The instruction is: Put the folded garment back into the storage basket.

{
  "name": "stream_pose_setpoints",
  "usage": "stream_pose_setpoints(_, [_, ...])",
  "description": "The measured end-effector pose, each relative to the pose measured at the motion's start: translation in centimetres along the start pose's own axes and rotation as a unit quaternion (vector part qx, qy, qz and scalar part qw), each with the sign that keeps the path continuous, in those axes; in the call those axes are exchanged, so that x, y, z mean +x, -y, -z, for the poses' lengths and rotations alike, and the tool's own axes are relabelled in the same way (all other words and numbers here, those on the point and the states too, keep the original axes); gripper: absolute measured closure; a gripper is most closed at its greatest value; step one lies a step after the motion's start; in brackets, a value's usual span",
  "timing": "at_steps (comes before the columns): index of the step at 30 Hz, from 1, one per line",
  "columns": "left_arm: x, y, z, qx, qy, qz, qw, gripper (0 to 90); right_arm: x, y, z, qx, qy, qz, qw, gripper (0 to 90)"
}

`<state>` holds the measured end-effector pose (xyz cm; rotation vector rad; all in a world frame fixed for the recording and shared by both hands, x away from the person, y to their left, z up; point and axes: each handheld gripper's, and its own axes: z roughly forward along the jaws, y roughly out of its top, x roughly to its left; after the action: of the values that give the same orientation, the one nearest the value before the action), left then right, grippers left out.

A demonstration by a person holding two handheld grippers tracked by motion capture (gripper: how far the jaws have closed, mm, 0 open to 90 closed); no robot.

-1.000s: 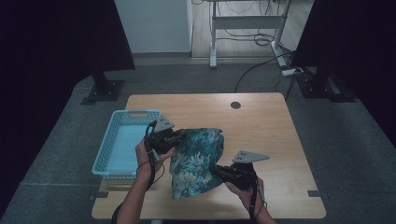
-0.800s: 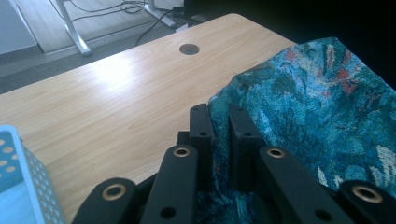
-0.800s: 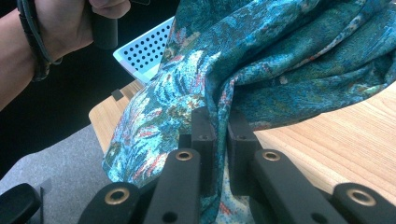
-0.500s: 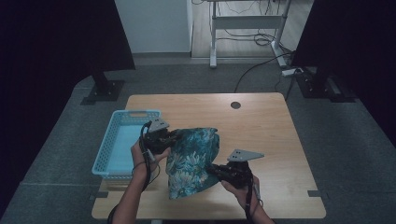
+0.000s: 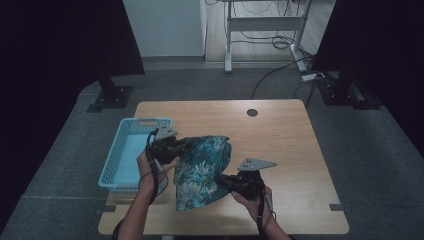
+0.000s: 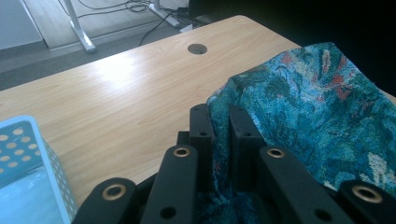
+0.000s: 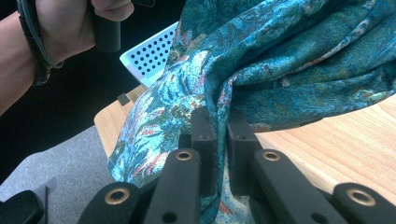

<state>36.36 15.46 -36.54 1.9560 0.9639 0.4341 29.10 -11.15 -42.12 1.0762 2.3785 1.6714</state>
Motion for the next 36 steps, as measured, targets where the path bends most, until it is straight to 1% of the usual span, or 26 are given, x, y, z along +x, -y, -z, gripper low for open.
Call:
stream_pose_setpoints(8, [0.3,-0.2,0.2,0.0,-0.003,0.0,1.0,81.6,0.1,-0.4,-0.2,-0.001,-0.001,0.001,1.0,84.1])
stream_pose_setpoints(10, [0.4,-0.2,0.3,0.001,-0.004,0.001,1.0,81.6,0.2,-0.5,-0.3,-0.003,-0.006,-0.002,1.0,84.0])
stream_pose_setpoints(19, [1.0,-0.2,1.0,-0.002,-0.012,0.004,0.9999,81.6,0.9,-1.3,-0.9,-0.003,-0.011,0.005,0.9999,84.0])
stream_pose_setpoints(28, [1.7,-0.1,1.3,-0.002,-0.014,0.009,0.9999,81.6,1.2,-1.8,-1.6,-0.004,-0.012,0.005,0.9999,84.1])
stream_pose_setpoints(36, [1.9,-0.1,2.0,-0.005,-0.017,0.01,0.9998,81.6,1.5,-2.2,-1.9,-0.005,-0.02,0.006,0.9998,84.1])
